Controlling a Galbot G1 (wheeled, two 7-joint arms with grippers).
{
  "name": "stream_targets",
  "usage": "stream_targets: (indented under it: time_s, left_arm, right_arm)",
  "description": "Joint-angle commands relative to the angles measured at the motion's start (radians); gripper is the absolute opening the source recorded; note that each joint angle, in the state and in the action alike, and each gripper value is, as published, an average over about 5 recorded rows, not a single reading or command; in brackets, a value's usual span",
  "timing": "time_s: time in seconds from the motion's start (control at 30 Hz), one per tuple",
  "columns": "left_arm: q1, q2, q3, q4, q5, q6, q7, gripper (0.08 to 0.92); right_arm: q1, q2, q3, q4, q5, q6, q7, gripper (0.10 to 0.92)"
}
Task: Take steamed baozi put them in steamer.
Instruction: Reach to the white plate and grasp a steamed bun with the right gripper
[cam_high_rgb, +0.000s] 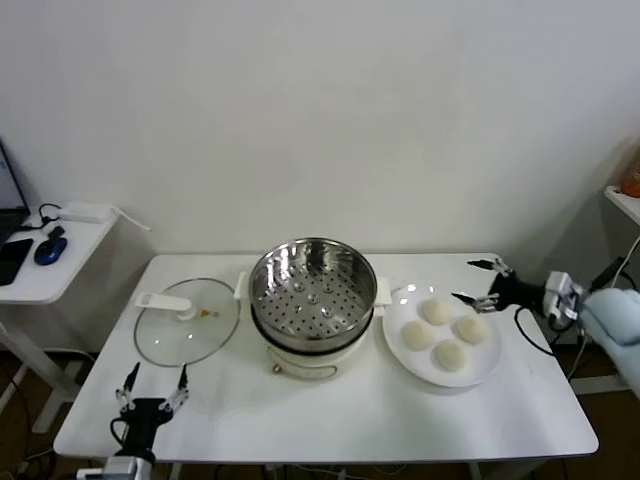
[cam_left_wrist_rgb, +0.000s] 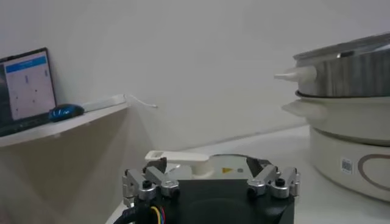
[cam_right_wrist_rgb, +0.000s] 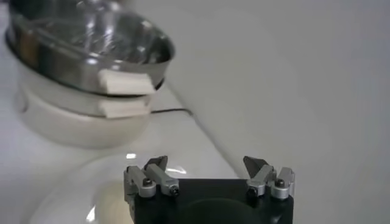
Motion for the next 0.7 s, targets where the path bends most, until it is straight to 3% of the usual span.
stream_targets:
  time_s: [0.03, 0.3, 0.7]
  left_arm:
    - [-0.002, 0.010, -0.005, -0.004, -0.009, 0.005, -0.001, 0.823]
    - [-0.001, 0.009, -0.003, -0.013, -0.010, 0.010, -0.001, 0.823]
    - [0.005, 0.007, -0.006, -0.022, -0.010, 0.016, -0.001, 0.823]
  right_arm:
    - [0.719, 0.114, -0.738, -0.316, -0.118, 0.046, -0.309, 0.823]
    - [0.795, 0.246, -0.951, -0.407, -0.139, 0.086, -0.340, 0.823]
    - [0.655, 0.331, -0.866, -0.457, -0.227, 0.065, -0.274, 0.823]
